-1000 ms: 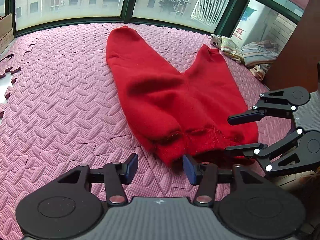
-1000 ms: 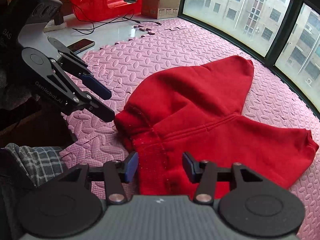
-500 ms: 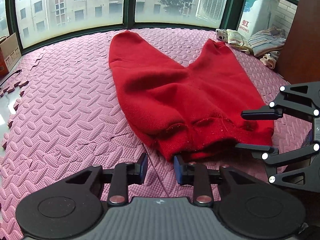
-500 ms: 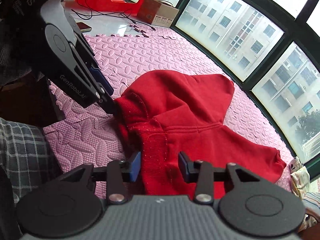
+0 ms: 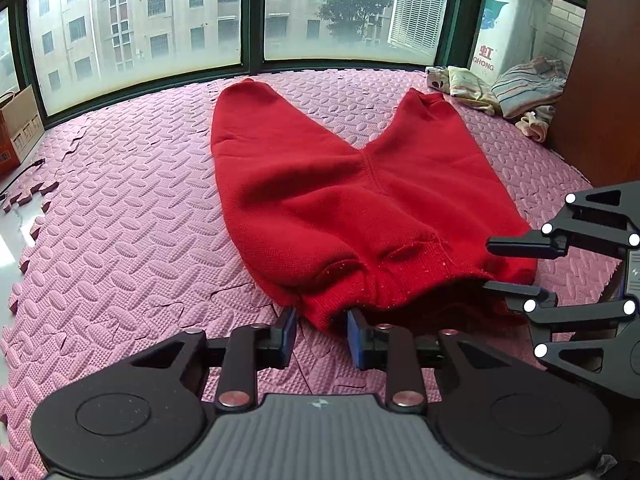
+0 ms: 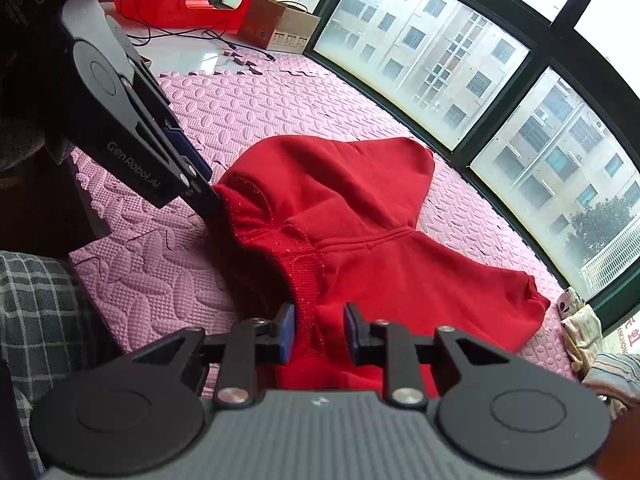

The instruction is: Fold clothes

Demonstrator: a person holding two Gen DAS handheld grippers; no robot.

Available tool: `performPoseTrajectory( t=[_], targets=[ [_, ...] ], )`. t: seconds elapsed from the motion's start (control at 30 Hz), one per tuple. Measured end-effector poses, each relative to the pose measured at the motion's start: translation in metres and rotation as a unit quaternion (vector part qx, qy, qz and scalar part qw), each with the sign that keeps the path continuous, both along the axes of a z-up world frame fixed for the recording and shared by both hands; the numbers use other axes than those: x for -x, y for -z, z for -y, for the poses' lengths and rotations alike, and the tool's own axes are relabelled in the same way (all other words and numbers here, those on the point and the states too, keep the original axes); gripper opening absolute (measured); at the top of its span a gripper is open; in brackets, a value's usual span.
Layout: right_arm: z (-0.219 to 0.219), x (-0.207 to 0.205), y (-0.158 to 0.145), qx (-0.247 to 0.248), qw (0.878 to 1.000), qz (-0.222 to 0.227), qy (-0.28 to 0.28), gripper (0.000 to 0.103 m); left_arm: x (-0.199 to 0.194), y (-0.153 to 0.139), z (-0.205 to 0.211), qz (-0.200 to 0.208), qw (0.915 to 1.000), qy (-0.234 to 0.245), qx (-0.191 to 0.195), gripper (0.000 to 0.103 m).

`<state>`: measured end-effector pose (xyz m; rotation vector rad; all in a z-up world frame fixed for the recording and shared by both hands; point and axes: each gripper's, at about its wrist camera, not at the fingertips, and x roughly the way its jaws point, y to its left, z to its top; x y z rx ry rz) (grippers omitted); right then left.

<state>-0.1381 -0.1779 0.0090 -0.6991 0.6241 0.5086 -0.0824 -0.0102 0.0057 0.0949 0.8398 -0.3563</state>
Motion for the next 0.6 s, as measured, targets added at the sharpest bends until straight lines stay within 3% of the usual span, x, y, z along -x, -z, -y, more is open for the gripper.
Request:
performPoseTrajectory(
  t=[0.23, 0.4, 0.6],
  targets=[
    [0.007, 0.007, 0.001, 0.008, 1.0, -0.001, 0.011, 0.025, 0.001, 0.0, 0.001, 0.011, 0.9999, -0.002, -0.007, 0.03],
    [0.003, 0.012, 0.007, -0.003, 1.0, -0.01, 0.015, 0.025, 0.0, -0.005, 0.005, 0.019, 0.9998, 0.0, 0.003, 0.015],
    [-0.001, 0.011, 0.012, -0.034, 0.998, -0.007, 0.048, 0.025, 0.001, -0.011, 0.008, 0.036, 0.9993, 0.005, 0.004, 0.01]
  ],
)
